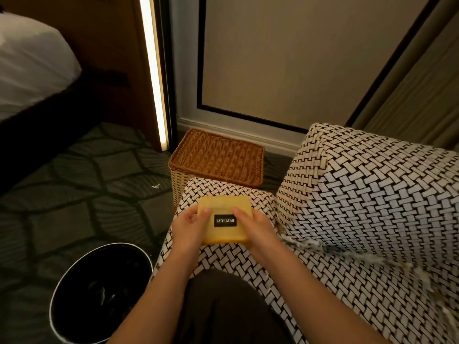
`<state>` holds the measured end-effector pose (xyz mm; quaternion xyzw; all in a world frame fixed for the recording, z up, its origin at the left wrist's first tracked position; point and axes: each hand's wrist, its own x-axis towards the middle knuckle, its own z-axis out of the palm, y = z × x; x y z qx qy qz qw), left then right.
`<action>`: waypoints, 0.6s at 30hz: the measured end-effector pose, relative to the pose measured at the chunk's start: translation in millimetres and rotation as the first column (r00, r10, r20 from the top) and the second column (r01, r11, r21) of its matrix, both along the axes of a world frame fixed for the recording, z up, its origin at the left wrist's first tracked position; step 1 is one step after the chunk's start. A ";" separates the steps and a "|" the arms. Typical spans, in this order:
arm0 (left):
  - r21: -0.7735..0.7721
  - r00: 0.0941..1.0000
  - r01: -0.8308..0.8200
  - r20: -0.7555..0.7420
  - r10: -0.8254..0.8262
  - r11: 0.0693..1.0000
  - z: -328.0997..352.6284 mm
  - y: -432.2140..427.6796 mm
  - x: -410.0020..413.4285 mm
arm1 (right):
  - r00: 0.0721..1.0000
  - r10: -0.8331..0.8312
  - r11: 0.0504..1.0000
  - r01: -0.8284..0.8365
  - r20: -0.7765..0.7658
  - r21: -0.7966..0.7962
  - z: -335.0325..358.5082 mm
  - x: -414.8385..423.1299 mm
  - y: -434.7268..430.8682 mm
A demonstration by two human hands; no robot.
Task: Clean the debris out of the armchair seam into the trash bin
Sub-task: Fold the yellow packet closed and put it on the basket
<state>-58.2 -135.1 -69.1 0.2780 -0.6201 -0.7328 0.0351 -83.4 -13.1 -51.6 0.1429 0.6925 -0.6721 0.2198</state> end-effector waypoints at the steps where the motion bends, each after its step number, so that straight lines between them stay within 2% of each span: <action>1: -0.029 1.000 -0.001 -0.010 0.000 1.000 -5.6 -2.0 -5.0 | 1.000 -0.020 1.000 0.020 0.004 0.011 -9.2 -7.5 -5.5; 5: -0.190 0.998 0.046 -0.021 -0.051 0.981 -29.1 -8.9 -30.0 | 0.995 -0.097 0.992 0.096 0.004 0.080 -38.4 -40.6 -21.5; 9: -0.293 0.996 0.017 -0.077 -0.041 0.956 -42.3 -10.9 -61.3 | 0.980 -0.199 0.978 0.199 -0.007 0.064 -51.8 -77.2 -31.2; 14: -0.368 0.986 -0.111 -0.159 0.055 0.923 -47.5 -7.2 -103.2 | 0.962 -0.224 0.964 0.243 -0.159 0.111 -64.4 -128.2 -43.0; 18: -0.468 0.977 -0.164 -0.202 0.075 0.869 -56.8 -3.3 -127.2 | 0.910 -0.317 0.941 0.336 -0.266 0.028 -75.0 -157.1 -51.9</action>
